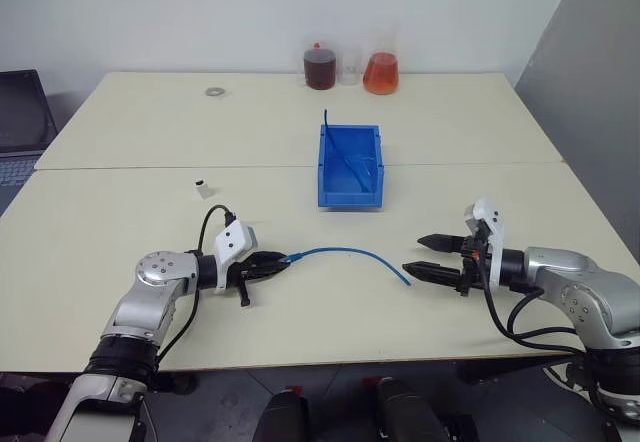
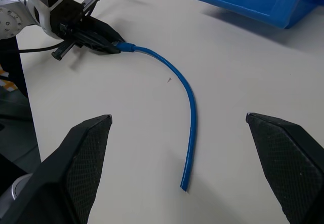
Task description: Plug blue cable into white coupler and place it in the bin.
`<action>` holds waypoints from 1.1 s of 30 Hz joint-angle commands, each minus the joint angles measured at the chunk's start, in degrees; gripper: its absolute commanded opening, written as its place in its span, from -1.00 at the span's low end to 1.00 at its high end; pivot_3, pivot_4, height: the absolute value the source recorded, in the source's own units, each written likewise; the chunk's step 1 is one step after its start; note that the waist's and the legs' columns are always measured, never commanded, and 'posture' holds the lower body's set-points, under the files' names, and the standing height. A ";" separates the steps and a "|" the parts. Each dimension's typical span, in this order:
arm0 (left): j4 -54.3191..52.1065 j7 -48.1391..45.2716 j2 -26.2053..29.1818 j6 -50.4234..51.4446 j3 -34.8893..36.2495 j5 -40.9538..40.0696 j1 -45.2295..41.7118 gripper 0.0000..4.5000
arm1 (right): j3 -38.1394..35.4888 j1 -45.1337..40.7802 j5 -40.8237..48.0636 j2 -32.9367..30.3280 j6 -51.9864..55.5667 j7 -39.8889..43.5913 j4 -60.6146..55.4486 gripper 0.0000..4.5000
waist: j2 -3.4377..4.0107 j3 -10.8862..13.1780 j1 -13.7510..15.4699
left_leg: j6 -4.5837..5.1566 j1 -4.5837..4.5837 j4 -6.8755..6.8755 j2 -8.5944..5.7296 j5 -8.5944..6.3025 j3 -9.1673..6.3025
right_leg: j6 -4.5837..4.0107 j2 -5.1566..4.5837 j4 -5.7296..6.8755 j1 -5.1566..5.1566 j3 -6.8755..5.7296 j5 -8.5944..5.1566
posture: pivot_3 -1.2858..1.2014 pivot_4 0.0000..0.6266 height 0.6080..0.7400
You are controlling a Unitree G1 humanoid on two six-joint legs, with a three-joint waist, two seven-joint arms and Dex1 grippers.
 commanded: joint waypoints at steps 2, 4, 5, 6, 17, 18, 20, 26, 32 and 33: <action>-11.56 4.45 -1.17 18.23 2.93 -7.79 -1.82 -0.90 | -2.68 -1.80 3.18 0.78 1.14 -1.62 -3.63 1.00 | 0.00 0.00 -0.07 | 0.00 -0.03 0.01 0.00 0.00 -0.02 | 0.01 0.00 0.00 0.00 -0.01 0.00 | 0.03 -0.52 1.00; -16.10 6.29 -1.99 25.56 4.09 -11.89 -2.70 -0.90 | -3.14 -1.91 4.47 1.07 2.18 -2.57 -5.38 1.00 | -0.01 0.00 -0.01 | 0.00 -0.06 0.02 0.00 0.00 -0.07 | 0.01 0.00 0.00 -0.01 -0.04 0.00 | 0.03 -0.52 1.00; -18.25 7.49 -2.68 29.29 4.62 -14.11 -3.30 -0.90 | -3.51 -2.06 5.58 1.46 3.01 -3.37 -6.38 1.00 | -0.01 0.01 -0.01 | 0.00 -0.10 0.02 0.00 0.00 -0.10 | 0.01 0.00 0.00 -0.02 -0.05 0.00 | 0.03 -0.52 1.00; -20.23 8.82 -3.57 33.10 5.22 -16.58 -4.01 -0.90 | -4.13 -2.26 7.10 1.97 4.23 -4.19 -7.43 1.00 | -0.01 0.01 -0.02 | 0.00 -0.11 0.03 0.00 0.00 -0.11 | 0.01 0.00 -0.01 -0.03 -0.07 0.00 | 0.03 -0.52 1.00; -22.27 22.93 -15.78 58.58 14.25 -37.13 -12.85 -0.90 | -13.45 -3.00 26.74 11.65 16.01 -21.20 -10.76 1.00 | -0.01 0.00 -0.23 | -0.01 -0.13 0.04 -0.01 0.00 -0.28 | 0.00 0.03 0.01 -0.01 -0.13 0.00 | 0.03 -0.52 1.00; -21.52 23.97 -16.74 59.49 14.98 -38.15 -13.94 -0.90 | -14.04 -3.11 28.53 13.24 16.37 -23.21 -10.06 1.00 | -0.01 0.00 -0.23 | -0.01 -0.13 0.04 -0.01 0.00 -0.29 | 0.00 0.04 0.03 -0.01 -0.14 0.00 | 0.03 -0.52 1.00; -20.36 25.26 -18.00 60.94 15.98 -40.02 -15.56 -0.90 | -15.37 -3.42 32.20 16.71 16.50 -27.67 -8.26 1.00 | -0.01 0.00 -0.23 | -0.01 -0.13 0.05 -0.02 0.01 -0.33 | 0.00 0.04 0.04 -0.01 -0.16 0.00 | 0.03 -0.52 1.00; -18.26 30.42 -22.42 65.20 19.52 -46.36 -18.30 -0.90 | -15.92 -2.96 37.15 24.52 14.05 -37.26 -5.04 1.00 | 0.00 0.00 -0.33 | -0.01 -0.15 0.04 -0.04 0.01 -0.31 | -0.02 0.04 0.02 -0.02 -0.13 0.02 | 0.03 -0.52 1.00; -20.71 33.33 -23.07 67.25 19.27 -49.39 -16.58 -0.90 | -15.22 -3.63 39.99 25.76 13.23 -40.05 -5.15 1.00 | 0.00 0.00 -0.72 | -0.02 -0.28 0.05 -0.06 0.01 -0.38 | -0.05 0.01 -0.01 -0.07 -0.18 0.03 | 0.03 -0.52 1.00; -20.84 33.70 -23.13 67.36 19.41 -49.87 -16.43 -0.90 | -15.20 -3.71 40.49 25.62 13.14 -40.23 -5.03 1.00 | 0.00 0.00 -0.75 | -0.02 -0.28 0.04 -0.06 0.01 -0.39 | -0.05 0.01 -0.01 -0.07 -0.17 0.03 | 0.03 -0.52 1.00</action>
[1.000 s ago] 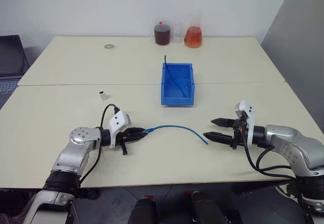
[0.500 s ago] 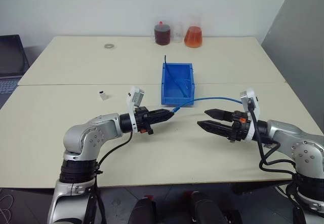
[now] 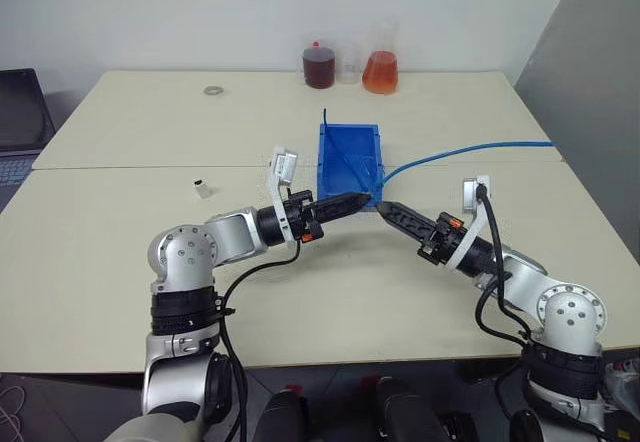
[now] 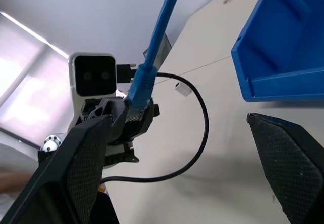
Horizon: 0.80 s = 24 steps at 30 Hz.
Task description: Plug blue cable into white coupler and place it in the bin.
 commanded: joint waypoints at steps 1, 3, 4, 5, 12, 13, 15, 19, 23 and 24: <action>-2.79 1.60 -0.28 0.80 0.93 -3.37 0.44 -0.90 | -0.08 -1.29 3.83 -0.40 -1.28 -0.84 -0.85 1.00 | 0.00 0.00 -0.05 | 0.00 0.00 0.00 0.00 0.00 0.00 | 0.00 0.00 0.00 0.00 -0.01 0.00 | 0.03 -0.52 1.00; -4.69 1.31 0.37 0.50 -0.49 -3.01 1.45 -0.90 | 0.30 -2.13 4.68 -0.27 -1.52 -0.97 -0.40 1.00 | 0.00 0.00 -0.12 | 0.00 0.00 0.00 0.00 0.00 -0.03 | 0.01 0.00 0.00 0.00 -0.04 -0.01 | 0.03 -0.52 1.00; -4.76 1.76 0.17 0.70 -0.34 -3.61 1.77 -0.90 | 0.57 -2.53 5.18 -0.14 -1.54 -0.85 -0.23 1.00 | 0.00 0.00 -0.16 | 0.00 0.00 0.00 0.00 0.00 -0.03 | 0.01 0.01 0.00 0.00 -0.05 -0.01 | 0.03 -0.52 1.00; -4.79 2.00 0.08 0.74 -0.26 -3.93 1.97 -0.90 | 0.80 -2.83 5.76 -0.15 -1.44 -0.67 -0.07 1.00 | 0.00 0.00 -0.22 | 0.00 0.00 0.00 0.00 0.00 -0.03 | 0.01 0.00 0.01 0.00 -0.05 -0.01 | 0.03 -0.52 1.00; -5.28 2.28 0.38 -0.22 -0.73 -4.15 2.69 -0.90 | 2.84 -4.02 6.53 -1.80 -1.68 1.34 0.69 0.92 | 0.00 0.00 -0.29 | 0.00 -0.03 0.00 -0.01 0.00 -0.08 | 0.02 0.01 -0.02 0.01 -0.09 -0.02 | 0.03 -0.52 1.00; -5.17 2.44 0.35 -0.20 -0.54 -4.44 2.76 -0.90 | 3.01 -4.14 6.65 -2.01 -1.70 1.59 0.87 0.88 | 0.00 0.00 -0.29 | 0.00 -0.03 0.00 -0.01 0.00 -0.08 | 0.02 0.01 -0.02 0.01 -0.08 -0.02 | 0.03 -0.52 1.00; -5.31 2.53 0.49 -0.09 -0.28 -5.03 3.03 -0.90 | 3.28 -4.36 6.91 -2.44 -1.67 2.10 1.26 0.74 | 0.00 0.00 -0.30 | 0.00 -0.03 0.00 0.00 0.00 -0.09 | 0.03 0.01 -0.02 0.01 -0.10 -0.03 | 0.03 -0.52 1.00; -5.54 2.86 0.63 -0.21 0.11 -5.56 3.50 -0.90 | 3.65 -4.64 7.46 -2.82 -1.98 2.70 1.92 0.36 | 0.00 0.00 -0.29 | 0.00 -0.04 0.00 0.00 0.00 -0.11 | 0.03 0.01 -0.03 0.01 -0.12 -0.03 | 0.03 -0.52 1.00; -5.21 3.00 1.09 -0.69 -0.11 -5.83 3.29 -0.90 | 4.32 -4.35 7.92 -3.43 -1.90 3.59 2.03 -0.02 | 0.00 0.00 -0.28 | 0.00 -0.05 0.00 0.00 0.00 -0.12 | 0.03 0.01 -0.03 0.00 -0.12 -0.03 | 0.03 -0.52 1.00; -5.21 3.07 1.12 -0.77 -0.18 -5.91 3.27 -0.90 | 4.46 -4.24 7.94 -3.50 -1.93 3.74 1.99 -0.14 | 0.00 0.00 -0.28 | 0.00 -0.05 0.00 -0.01 0.00 -0.13 | 0.03 0.01 -0.03 0.00 -0.13 -0.03 | 0.03 -0.52 1.00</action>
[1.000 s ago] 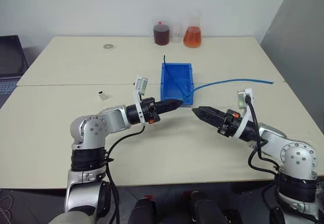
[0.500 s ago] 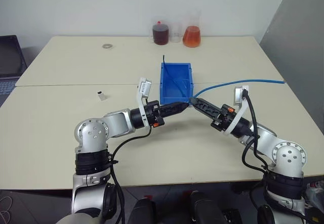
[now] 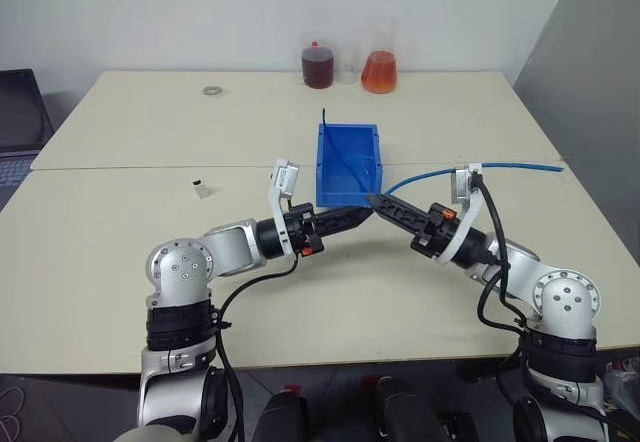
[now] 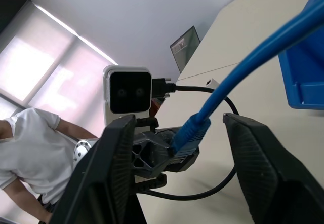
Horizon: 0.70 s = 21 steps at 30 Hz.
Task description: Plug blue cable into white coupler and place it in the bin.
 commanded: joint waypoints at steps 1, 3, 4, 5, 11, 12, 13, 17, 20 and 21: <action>-1.83 -0.18 0.43 -1.12 0.37 -1.91 -0.64 -0.90 | 0.11 -0.58 2.19 -0.70 -0.79 1.69 -0.99 -0.23 | 0.00 0.00 0.00 | 0.00 0.00 0.00 0.00 0.00 0.00 | 0.00 0.00 0.00 0.00 0.00 0.00 | 0.03 -0.52 1.00; -1.75 -0.01 0.49 -1.19 0.26 -2.19 -0.69 -0.90 | 0.39 -0.49 1.84 -0.94 -0.79 2.21 -1.02 -0.43 | 0.00 0.00 0.00 | 0.00 0.00 0.00 0.00 0.00 0.00 | 0.00 0.00 0.00 0.00 0.00 0.00 | 0.03 -0.52 1.00; -1.69 -0.04 0.57 -1.25 0.12 -2.25 -0.74 -0.90 | 0.50 -0.55 1.64 -1.07 -0.86 2.52 -0.76 -0.54 | 0.00 0.00 0.00 | 0.00 -0.01 0.00 0.00 0.00 0.00 | 0.00 0.00 -0.01 0.00 0.00 0.00 | 0.03 -0.52 1.00; -1.66 -0.07 0.63 -1.31 0.01 -2.29 -0.76 -0.90 | 0.57 -0.58 1.52 -1.16 -0.91 2.70 -0.56 -0.59 | 0.00 0.00 0.00 | 0.00 -0.01 0.00 0.00 0.00 0.00 | 0.00 0.00 -0.01 0.00 -0.01 0.00 | 0.03 -0.52 1.00; -2.24 -0.90 1.30 -2.08 -0.84 -1.78 -0.60 -0.90 | 0.97 -0.82 0.62 -1.85 -1.43 4.10 0.50 -0.93 | 0.00 0.00 0.00 | 0.00 -0.01 0.00 0.00 0.00 0.00 | 0.00 0.00 -0.02 0.00 0.00 0.00 | 0.03 -0.52 1.00; -2.44 -1.20 1.49 -2.54 -1.13 -1.46 -0.55 -0.90 | 1.06 -0.78 0.48 -1.99 -1.53 4.26 0.48 -0.93 | 0.00 0.00 0.00 | 0.00 -0.01 0.00 0.00 0.00 0.00 | 0.00 0.00 -0.02 0.00 0.00 0.00 | 0.03 -0.52 1.00; -2.52 -1.36 1.60 -2.84 -1.28 -1.36 -0.51 -0.90 | 1.17 -0.74 0.29 -2.14 -1.65 4.36 0.42 -0.93 | 0.00 0.00 0.00 | 0.00 -0.01 0.00 0.00 0.00 0.00 | 0.00 0.00 -0.02 0.00 0.00 0.00 | 0.03 -0.52 1.00; -3.15 -3.12 2.53 -3.68 -1.52 -1.86 -0.03 -0.43 | 2.18 -0.81 -2.19 -3.22 -2.49 4.90 0.18 -0.93 | 0.00 0.00 0.00 | 0.00 -0.01 0.00 0.00 0.00 0.01 | 0.00 0.00 -0.02 0.00 0.00 0.00 | 0.03 -0.52 1.00; -3.90 -4.07 4.02 -4.23 -1.04 -2.40 0.32 -0.13 | 2.63 -1.44 -3.49 -3.96 -3.01 5.75 0.65 -0.93 | 0.00 0.00 -0.01 | 0.00 -0.01 -0.01 0.01 0.00 0.01 | 0.01 0.00 -0.02 -0.02 0.00 0.00 | 0.03 -0.52 1.00; -3.85 -4.22 4.31 -4.40 -0.98 -2.37 0.30 -0.06 | 2.69 -1.67 -3.72 -4.03 -3.12 5.93 0.88 -0.93 | 0.00 0.00 0.00 | 0.00 -0.01 -0.02 0.00 0.00 0.01 | 0.01 0.00 -0.02 -0.02 0.00 -0.01 | 0.03 -0.52 1.00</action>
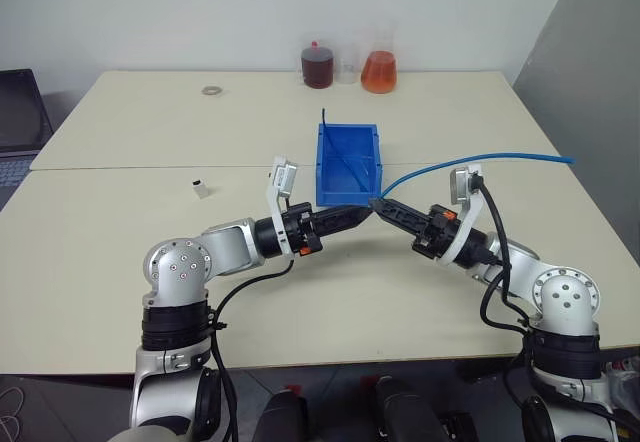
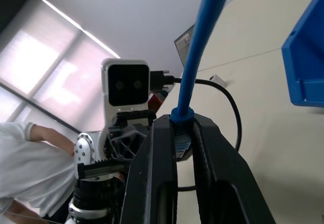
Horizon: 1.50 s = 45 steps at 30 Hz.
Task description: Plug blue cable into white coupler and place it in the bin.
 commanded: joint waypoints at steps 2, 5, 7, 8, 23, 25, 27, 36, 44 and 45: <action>-4.00 -2.94 3.46 -3.59 -0.06 0.87 0.59 0.13 | -0.09 -2.63 -2.25 -1.34 -1.76 2.24 0.07 -0.93 | 0.00 0.00 0.01 | 0.00 -0.01 0.00 0.00 0.00 0.01 | 0.00 0.00 -0.02 0.00 0.00 0.00 | 0.03 -0.52 1.00; -6.98 -5.55 7.60 -7.50 -2.51 5.87 2.51 0.38 | 0.41 -3.78 -5.09 -2.43 -2.64 3.96 1.28 -0.93 | 0.00 0.00 -0.09 | 0.00 0.00 -0.01 0.01 0.00 0.03 | 0.00 0.00 -0.01 -0.02 0.03 0.00 | 0.03 -0.52 1.00; -8.17 -6.19 9.59 -9.45 -2.66 7.43 3.51 0.55 | 0.30 -4.55 -6.19 -2.82 -3.04 4.82 2.25 -0.93 | 0.00 0.00 -0.04 | 0.00 0.00 -0.04 0.01 0.00 0.02 | -0.02 0.01 -0.03 -0.03 0.02 -0.01 | 0.03 -0.52 1.00; -9.44 -6.80 11.24 -10.72 -2.90 8.87 4.44 0.64 | 0.37 -5.04 -7.09 -3.21 -3.46 5.48 2.75 -0.93 | 0.00 0.00 -0.03 | 0.00 -0.01 -0.04 0.01 0.00 0.03 | -0.02 0.01 -0.04 -0.03 0.02 -0.01 | 0.03 -0.52 1.00; -6.55 24.19 13.11 -33.27 -7.53 51.37 11.26 0.99 | 4.25 -9.89 -19.64 -5.06 -9.26 12.85 3.73 -0.93 | 0.01 0.01 0.35 | 0.01 -0.09 -0.04 -0.01 -0.01 0.05 | -0.03 -0.07 -0.12 -0.07 0.03 0.02 | 0.03 -0.52 1.00; -3.38 28.34 11.24 -34.70 -8.48 55.93 10.42 0.99 | 4.81 -10.20 -20.44 -4.58 -9.61 13.42 3.55 -0.93 | 0.01 0.01 0.42 | 0.01 -0.11 -0.05 0.00 -0.01 0.02 | -0.09 -0.07 -0.14 -0.07 0.00 0.06 | 0.03 -0.52 1.00; 1.60 33.28 7.87 -35.88 -6.83 58.17 8.59 0.99 | 5.74 -10.28 -22.21 -4.51 -10.48 14.09 3.65 -0.93 | 0.01 0.01 0.53 | 0.01 -0.15 -0.05 0.01 -0.01 -0.03 | -0.27 -0.07 -0.15 -0.09 -0.06 0.16 | 0.03 -0.52 1.00; 16.03 46.57 -0.15 -39.92 -1.34 63.48 0.48 0.99 | 3.66 -8.56 -22.97 -4.85 -9.76 13.80 2.21 -0.93 | 0.00 0.00 1.49 | 0.00 -0.42 0.01 -0.03 0.00 -0.22 | -0.28 -0.14 -0.16 -0.19 -0.29 0.20 | 0.03 -0.52 1.00; 36.46 46.71 -1.57 -50.61 1.74 62.41 -8.54 0.99 | 1.71 -8.38 -22.79 -4.84 -8.93 12.48 1.50 -0.93 | -0.02 -0.01 1.46 | 0.00 -0.44 0.03 -0.10 0.00 -0.27 | -0.28 -0.22 -0.12 -0.18 -0.41 0.21 | 0.03 -0.52 1.00; 39.20 46.16 -1.21 -52.00 1.65 62.55 -9.70 0.99 | 1.44 -8.17 -22.70 -4.99 -8.76 12.27 1.17 -0.93 | -0.02 -0.01 1.47 | 0.00 -0.45 0.03 -0.11 0.00 -0.27 | -0.28 -0.22 -0.11 -0.18 -0.40 0.21 | 0.03 -0.52 1.00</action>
